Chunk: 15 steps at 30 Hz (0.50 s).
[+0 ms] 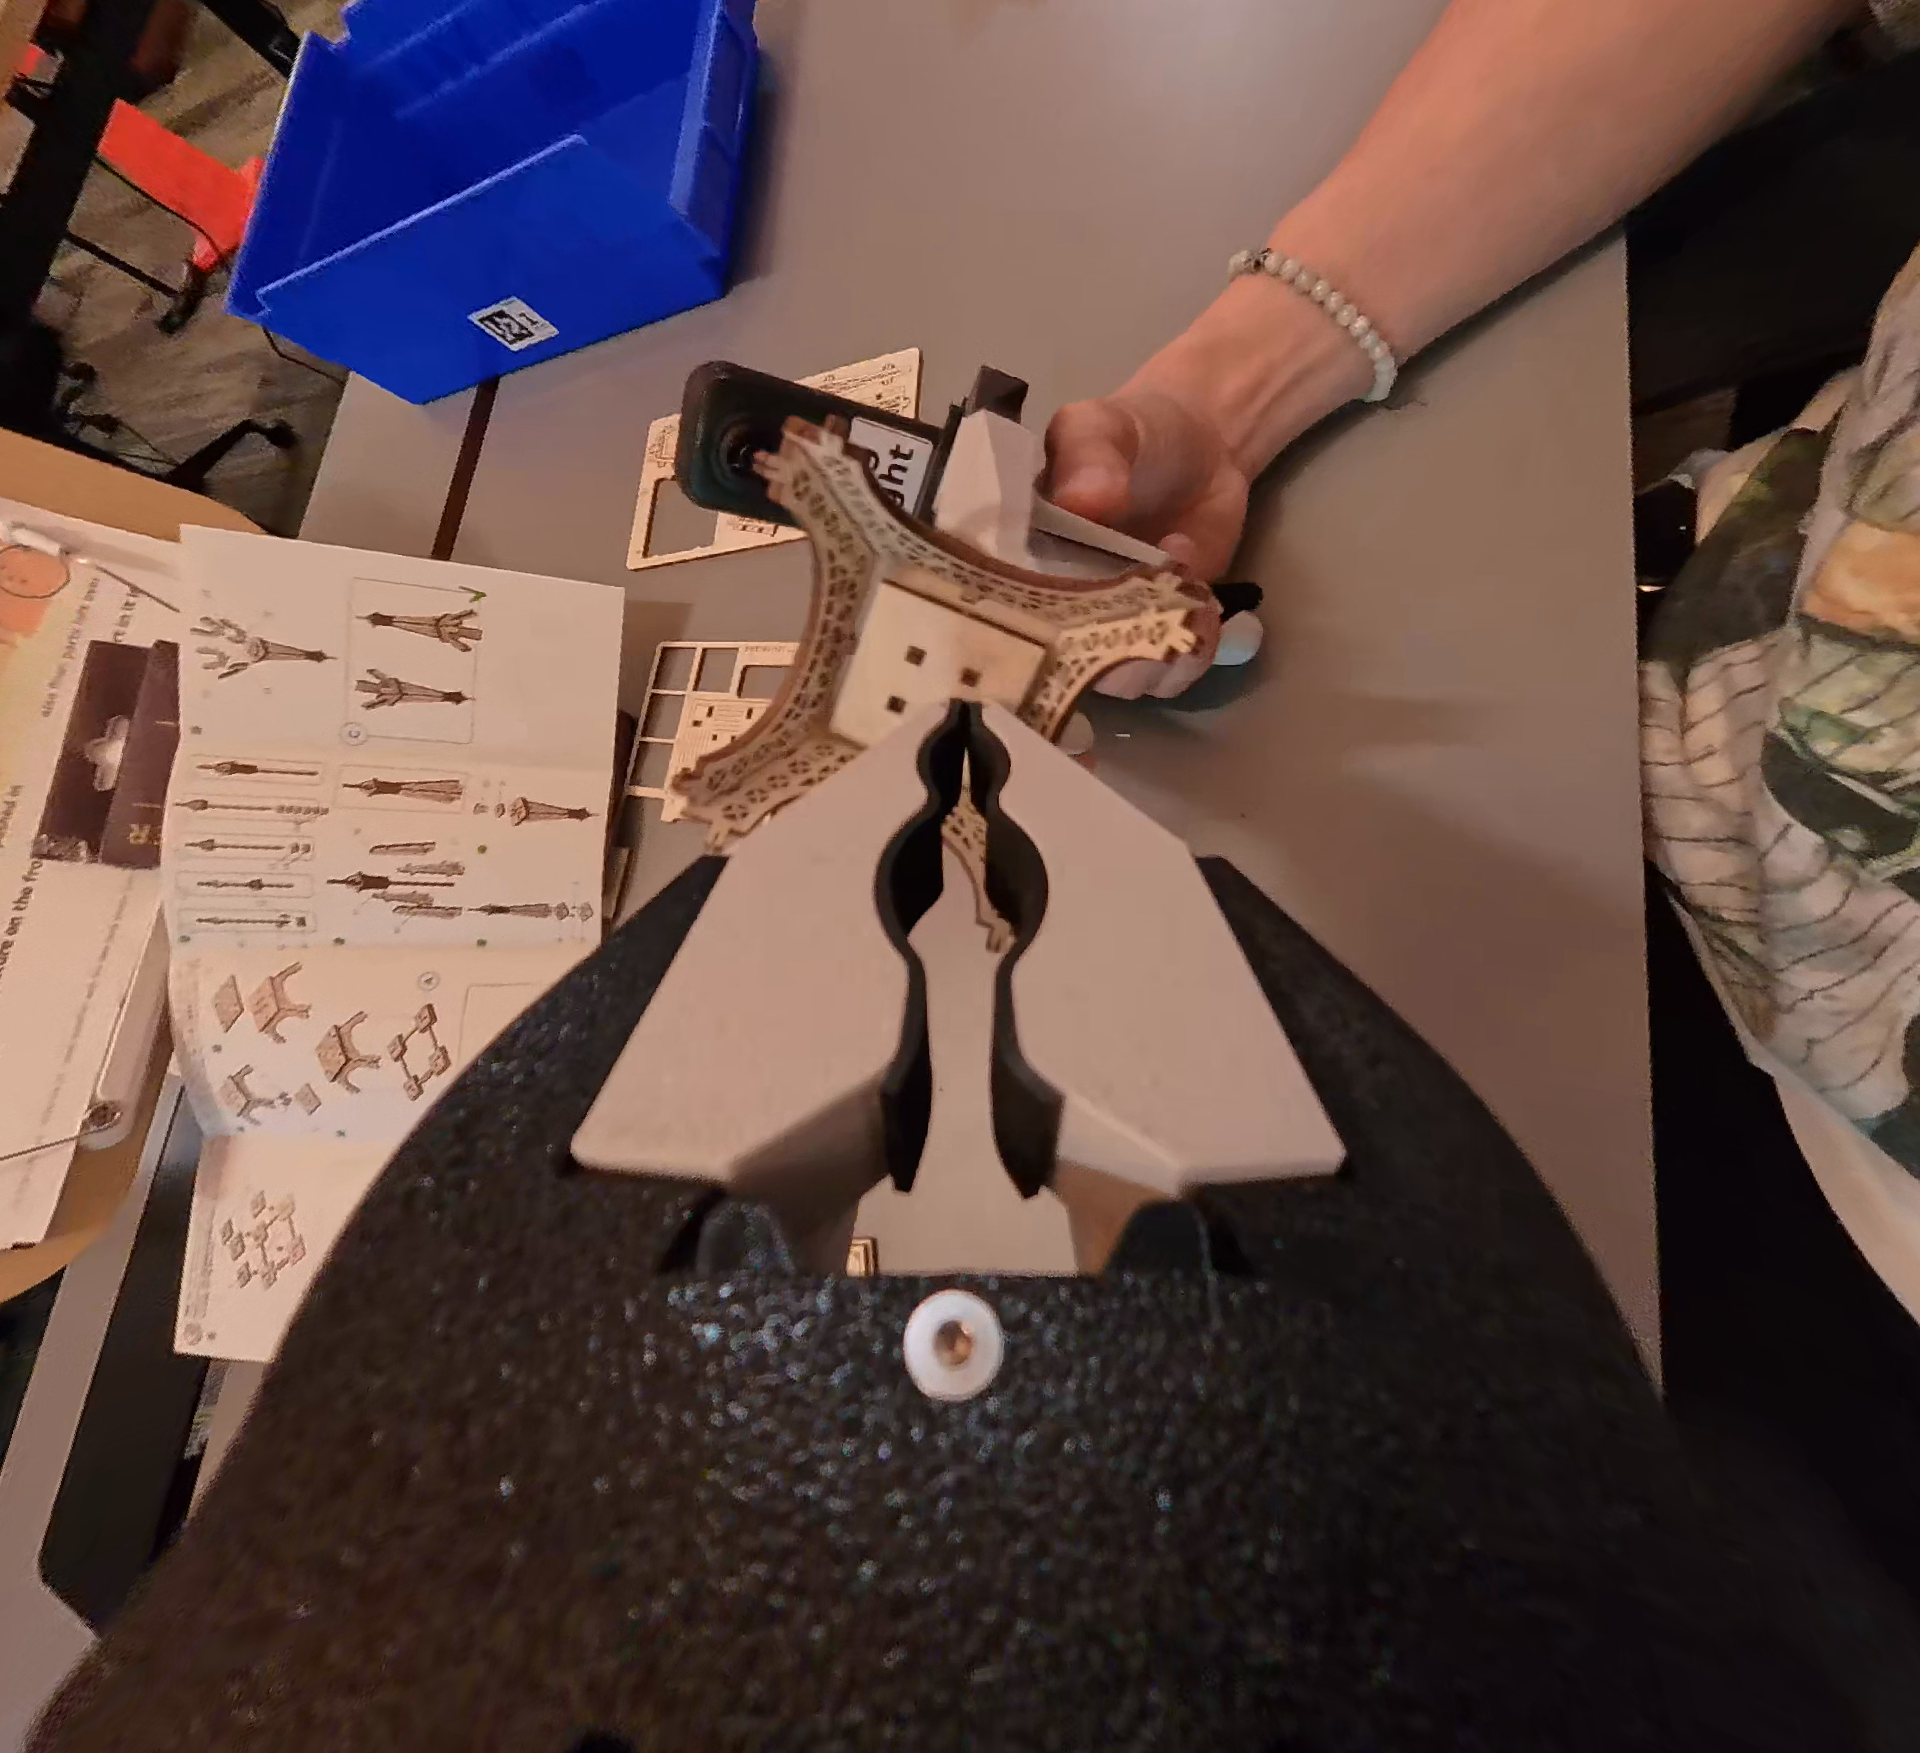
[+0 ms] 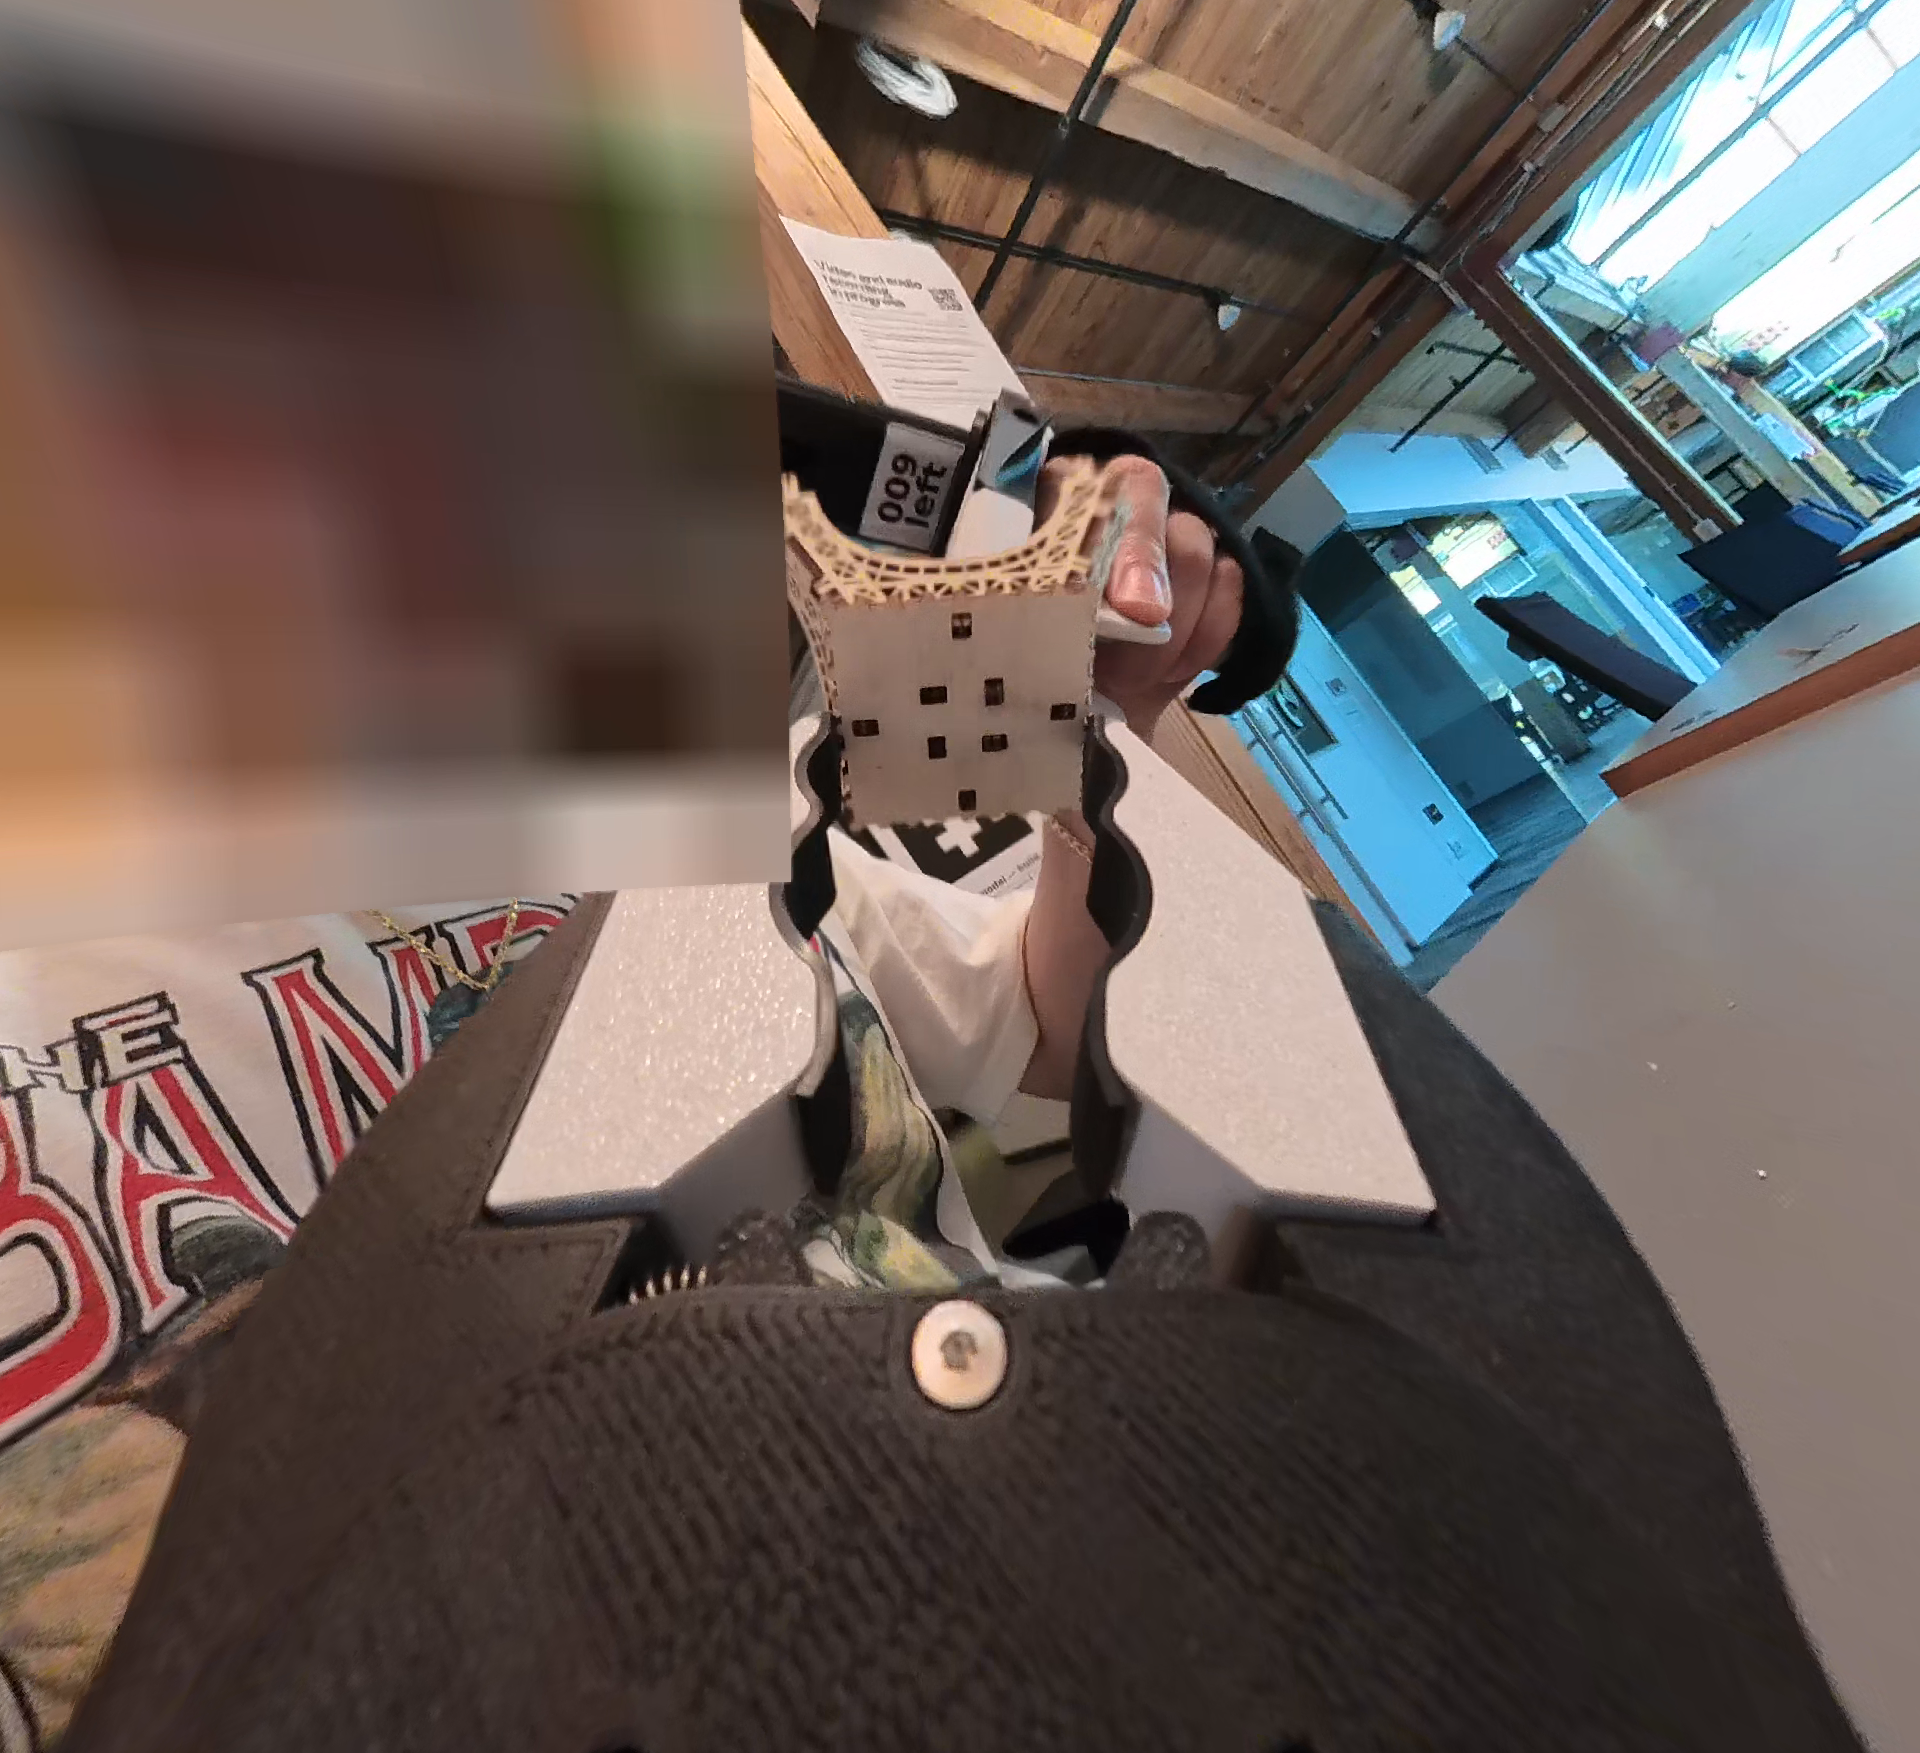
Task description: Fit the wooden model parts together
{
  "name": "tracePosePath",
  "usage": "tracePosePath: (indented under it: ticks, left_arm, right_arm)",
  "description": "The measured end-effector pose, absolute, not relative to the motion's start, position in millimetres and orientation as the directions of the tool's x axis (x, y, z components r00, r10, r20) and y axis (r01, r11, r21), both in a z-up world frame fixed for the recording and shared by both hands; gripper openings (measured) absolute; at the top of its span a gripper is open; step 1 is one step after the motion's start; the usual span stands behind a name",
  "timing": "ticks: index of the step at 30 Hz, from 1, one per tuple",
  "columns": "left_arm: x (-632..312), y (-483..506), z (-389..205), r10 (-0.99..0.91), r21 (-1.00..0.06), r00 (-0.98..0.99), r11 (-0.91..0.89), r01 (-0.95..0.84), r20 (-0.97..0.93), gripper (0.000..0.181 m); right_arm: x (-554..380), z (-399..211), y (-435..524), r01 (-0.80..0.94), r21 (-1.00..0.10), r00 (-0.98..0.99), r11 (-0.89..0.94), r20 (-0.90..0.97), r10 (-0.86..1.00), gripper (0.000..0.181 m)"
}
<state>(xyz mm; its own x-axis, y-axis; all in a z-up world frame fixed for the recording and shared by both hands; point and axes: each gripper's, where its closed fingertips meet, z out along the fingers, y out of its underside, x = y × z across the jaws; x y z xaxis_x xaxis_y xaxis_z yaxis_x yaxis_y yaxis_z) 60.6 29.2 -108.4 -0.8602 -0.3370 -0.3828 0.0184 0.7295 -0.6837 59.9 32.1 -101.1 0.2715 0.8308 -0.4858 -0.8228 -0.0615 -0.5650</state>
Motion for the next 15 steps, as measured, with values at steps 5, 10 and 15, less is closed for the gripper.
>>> tracePosePath:
  ticks: [5, 10, 15]
  left_arm:
    - [59.7, 31.7, -100.6, -0.335, -0.673, -0.843, 0.739, 0.043, -0.421, 0.0]
    - [60.8, 28.5, -108.2, -0.317, -0.661, -0.853, 0.75, 0.043, -0.415, 0.0]
    - [60.7, 29.1, -105.0, -0.314, -0.657, -0.848, 0.753, 0.052, -0.427, 0.0]
  right_arm:
    - [58.3, -101.0, 31.8, -0.819, -0.569, 0.262, -0.074, -0.485, 0.835, 0.045]
    - [59.9, -101.4, 32.6, -0.828, -0.554, 0.243, -0.088, -0.496, 0.834, 0.045]
    - [54.6, -102.1, 32.9, -0.812, -0.574, 0.239, -0.106, -0.492, 0.837, 0.045]
